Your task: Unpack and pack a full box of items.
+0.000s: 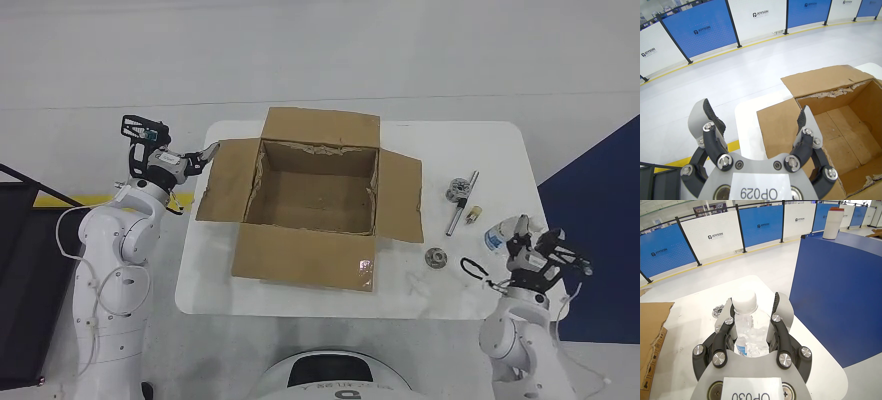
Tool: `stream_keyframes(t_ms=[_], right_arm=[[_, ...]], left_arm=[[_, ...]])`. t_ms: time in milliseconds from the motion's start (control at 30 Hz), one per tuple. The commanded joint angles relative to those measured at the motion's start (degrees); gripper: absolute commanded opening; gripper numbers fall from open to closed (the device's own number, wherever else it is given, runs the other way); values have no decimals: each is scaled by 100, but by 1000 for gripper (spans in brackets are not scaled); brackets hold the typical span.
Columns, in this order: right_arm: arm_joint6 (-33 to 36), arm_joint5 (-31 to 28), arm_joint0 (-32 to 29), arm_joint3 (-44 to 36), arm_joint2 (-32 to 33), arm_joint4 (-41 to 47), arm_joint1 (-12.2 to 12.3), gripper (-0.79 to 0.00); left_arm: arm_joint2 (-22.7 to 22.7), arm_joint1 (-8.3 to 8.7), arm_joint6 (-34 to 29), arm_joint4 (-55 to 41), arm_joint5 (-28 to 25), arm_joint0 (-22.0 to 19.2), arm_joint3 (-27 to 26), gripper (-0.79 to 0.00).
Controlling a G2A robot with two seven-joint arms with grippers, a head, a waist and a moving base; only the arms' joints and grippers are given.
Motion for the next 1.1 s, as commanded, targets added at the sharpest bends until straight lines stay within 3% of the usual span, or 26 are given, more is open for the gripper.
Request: stream_keyframes(t_ms=[0,100,233,400,467,533,700,867,1067], right_arm=[[-198,-25,-207,-314,-13,-63,-15,-785],[-506,-111,-778,-1105,-149,-353,-41,-785],[-823,-119,-1628,-2328,-760,-1425,-63,-785],[-1114,151,-1650,-2328,-2278,-3412,-96,-785],[-670,415,-1405,-2328,-2994,-4257,-139,-785],[76,343,-874,-2328,-3269,-4745,-177,-785],[1809,214,523,-2156,-3949,-4843,-173,-785],[2750,1182,1901,-1440,-4702,-5029,-230,-785],[3937,1994,2872,-251,-5422,-5537,-398,-785]], left_arm=[[0,0,0,0,0,0,0,0],[0,0,0,0,0,0,0,0],[0,0,0,0,0,0,0,0],[0,0,0,0,0,0,0,0],[0,0,0,0,0,0,0,0],[0,0,0,0,0,0,0,0],[0,0,0,0,0,0,0,0],[0,0,0,0,0,0,0,0],[0,0,0,0,0,0,0,0]])
